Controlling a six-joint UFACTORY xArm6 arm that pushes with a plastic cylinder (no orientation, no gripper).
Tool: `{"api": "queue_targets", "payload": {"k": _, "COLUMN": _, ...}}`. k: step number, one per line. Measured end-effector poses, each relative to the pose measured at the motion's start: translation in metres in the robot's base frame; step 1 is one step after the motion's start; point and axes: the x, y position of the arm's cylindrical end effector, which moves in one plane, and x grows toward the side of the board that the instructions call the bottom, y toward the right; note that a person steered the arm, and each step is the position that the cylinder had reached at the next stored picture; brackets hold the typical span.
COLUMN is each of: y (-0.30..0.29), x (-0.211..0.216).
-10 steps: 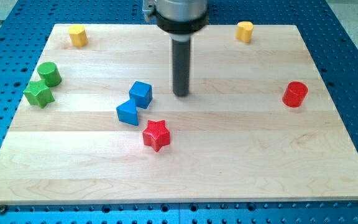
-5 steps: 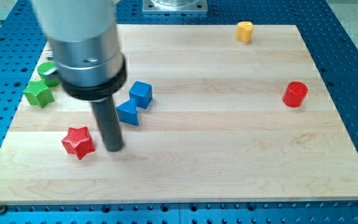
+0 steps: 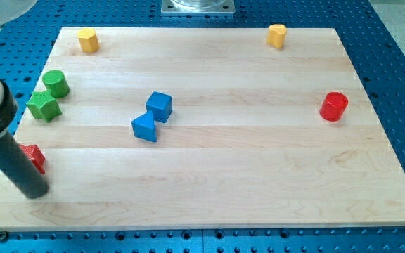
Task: Slide the red star below the green star
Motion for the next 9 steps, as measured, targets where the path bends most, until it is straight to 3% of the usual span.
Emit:
{"api": "queue_targets", "payload": {"k": 1, "y": -0.005, "x": -0.034}}
{"api": "queue_targets", "payload": {"k": 2, "y": 0.025, "x": -0.018}}
{"api": "queue_targets", "payload": {"k": 3, "y": -0.026, "x": 0.004}}
{"api": "queue_targets", "payload": {"k": 4, "y": -0.067, "x": -0.005}}
{"api": "queue_targets", "payload": {"k": 6, "y": -0.048, "x": -0.052}}
{"api": "queue_targets", "payload": {"k": 9, "y": 0.030, "x": -0.045}}
